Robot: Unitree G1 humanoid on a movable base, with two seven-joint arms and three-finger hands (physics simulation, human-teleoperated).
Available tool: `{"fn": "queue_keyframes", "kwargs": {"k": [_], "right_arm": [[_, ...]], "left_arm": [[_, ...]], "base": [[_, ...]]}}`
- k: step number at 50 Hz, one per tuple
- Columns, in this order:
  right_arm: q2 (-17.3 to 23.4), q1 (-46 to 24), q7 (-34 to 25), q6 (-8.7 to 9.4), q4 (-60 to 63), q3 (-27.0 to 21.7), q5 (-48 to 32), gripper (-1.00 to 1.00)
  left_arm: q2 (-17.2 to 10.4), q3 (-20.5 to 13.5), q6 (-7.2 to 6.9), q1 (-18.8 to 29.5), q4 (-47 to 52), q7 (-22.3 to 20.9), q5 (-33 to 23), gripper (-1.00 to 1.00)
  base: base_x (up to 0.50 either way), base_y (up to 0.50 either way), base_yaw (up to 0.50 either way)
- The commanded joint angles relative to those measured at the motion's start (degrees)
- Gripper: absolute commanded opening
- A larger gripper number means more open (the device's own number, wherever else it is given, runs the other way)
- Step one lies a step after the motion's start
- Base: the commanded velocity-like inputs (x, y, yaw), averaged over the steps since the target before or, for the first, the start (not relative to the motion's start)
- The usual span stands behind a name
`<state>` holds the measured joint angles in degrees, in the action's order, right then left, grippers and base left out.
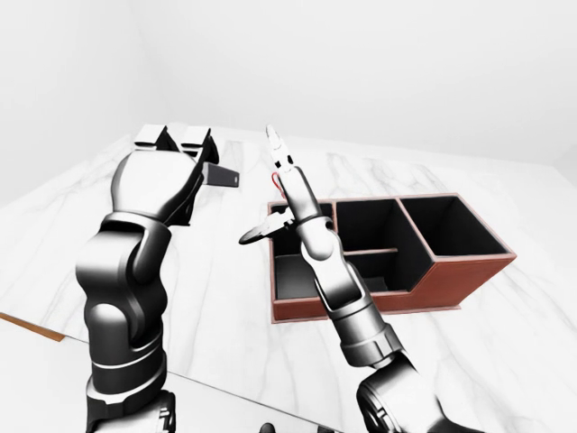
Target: Pick up the book and place it in the right compartment of the caddy.
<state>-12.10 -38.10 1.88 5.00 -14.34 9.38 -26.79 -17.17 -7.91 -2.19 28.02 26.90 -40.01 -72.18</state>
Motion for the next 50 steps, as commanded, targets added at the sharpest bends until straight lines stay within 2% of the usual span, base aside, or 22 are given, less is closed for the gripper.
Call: {"fn": "queue_keyframes", "kwargs": {"k": [1, 6, 10, 13, 15, 17, 18, 19, 20, 21, 24, 26, 28, 31, 35, 36, 39, 41, 43, 44, 46, 50], "right_arm": [[-1.59, -2.03, 1.32, -0.18, -4.73, 0.02, -0.13, 1.0], [-1.56, -2.55, 1.9, -1.3, -6.31, -0.04, 0.14, 1.0], [-1.84, -3.34, 1.41, -0.02, -5.6, -0.05, 0.05, 1.0], [-1.93, -3.44, 2.2, -1.78, -7.47, -0.02, 0.17, 1.0], [-2.2, -4.03, 1.56, -0.27, -6.41, 0.03, -0.05, 1.0], [-2.19, -3.93, 2.11, -1.69, -7.86, 0.12, -0.08, 1.0], [-2.37, -4.65, 1.42, 0.0, -6.57, -0.06, -0.16, 1.0], [-2.39, -4.69, 1.45, 0.0, -6.53, -0.06, -0.15, 1.0], [-2.27, -4.31, 2.2, -1.69, -8.18, 0.04, -0.06, 1.0], [-2.3, -4.52, 2.24, -1.73, -8.43, -0.02, -0.05, 1.0], [-2.73, -5.39, 1.47, 0.0, -6.8, 0.03, -0.23, 1.0], [-2.83, -5.16, 1.7, -0.19, -7.3, 0.26, -0.45, 1.0], [-2.8, -4.63, 2.36, -1.95, -8.71, 0.39, -0.53, 1.0], [-3.21, -5.62, 1.44, 0.0, -7.22, 0.22, -0.71, 1.0], [-3.36, -5.72, 2.02, -1.01, -8.36, 0.44, -0.69, 1.0], [-3.54, -6.28, 1.64, 0.0, -7.73, 0.32, -0.77, 1.0], [-3.56, -5.83, 2.54, -2.29, -9.78, 0.52, -0.86, 1.0], [-3.96, -6.71, 1.66, -0.06, -8.21, 0.36, -1.0, 1.0], [-4.0, -6.32, 2.84, -2.62, -10.7, 0.56, -0.93, 1.0], [-4.1, -6.5, 2.98, -2.85, -11.13, 0.55, -1.01, 1.0], [-4.6, -7.68, 2.19, -0.72, -9.89, 0.45, -1.2, 1.0], [-4.72, -7.3, 3.34, -3.41, -12.52, 0.65, -1.37, 1.0]], "left_arm": [[0.85, 0.87, 0.78, -0.95, 0.46, 0.01, -0.21, -1.0], [1.75, 1.23, 1.13, -2.39, 1.36, 0.01, -0.2, -1.0], [1.74, 1.17, 1.13, -2.0, 1.6, 0.01, -0.12, -1.0], [1.78, 1.24, 1.31, -2.24, 1.62, 0.01, 0.08, -1.0], [2.28, 1.42, 1.55, -3.47, 1.87, 0.01, -0.04, -1.0], [2.28, 1.39, 1.73, -3.62, 1.85, 0.01, -0.03, -1.0], [2.32, 1.37, 1.72, -3.53, 1.84, 0.01, -0.02, -1.0], [2.31, 1.36, 1.73, -3.5, 1.89, 0.01, 0.02, -1.0], [2.3, 1.34, 1.71, -3.41, 1.91, 0.01, 0.04, -1.0], [2.25, 1.33, 1.7, -3.27, 1.91, 0.01, 0.04, -1.0], [2.19, 1.41, 1.58, -2.95, 2.51, 0.01, 0.04, -1.0], [2.49, 1.54, 1.88, -3.72, 2.35, 0.01, -0.04, -1.0], [2.6, 1.53, 2.11, -4.21, 2.34, 0.01, -0.07, -1.0], [2.94, 1.62, 2.17, -4.9, 3.07, 0.01, 0.13, -1.0], [2.87, 1.53, 2.18, -4.57, 3.15, 0.01, 0.34, -1.0], [2.9, 1.57, 2.36, -4.89, 2.98, 0.01, 0.29, -1.0], [3.09, 1.66, 2.53, -5.28, 2.91, 0.01, 0.23, -1.0], [3.21, 1.75, 2.58, -5.34, 2.92, 0.01, 0.18, -1.0], [3.31, 1.85, 2.48, -5.21, 3.19, 0.01, 0.17, -1.0], [3.28, 1.8, 2.31, -4.76, 3.4, 0.01, 0.27, -1.0], [3.55, 1.99, 2.44, -5.42, 3.7, 0.01, 0.18, -1.0], [3.67, 1.93, 2.53, -5.56, 3.53, 0.01, 0.39, -1.0]], "base": [[0.0, 0.0, 0.0], [0.0, 0.0, 0.0], [0.0, 0.0, 0.0], [0.0, 0.0, 0.0], [0.0, 0.0, 0.0], [0.0, 0.0, 0.0], [0.0, 0.0, 0.0], [0.0, 0.0, 0.0], [0.0, 0.0, 0.0], [0.0, 0.0, 0.0], [0.0, 0.0, 0.0], [0.0, 0.0, 0.0], [0.0, 0.0, 0.0], [0.0, 0.0, 0.0], [0.0, 0.0, 0.0], [0.0, 0.0, 0.0], [0.0, 0.0, 0.0], [0.0, 0.0, 0.0], [0.0, 0.0, 0.0], [0.0, 0.0, 0.0], [0.0, 0.0, 0.0], [0.0, 0.0, 0.0]]}}
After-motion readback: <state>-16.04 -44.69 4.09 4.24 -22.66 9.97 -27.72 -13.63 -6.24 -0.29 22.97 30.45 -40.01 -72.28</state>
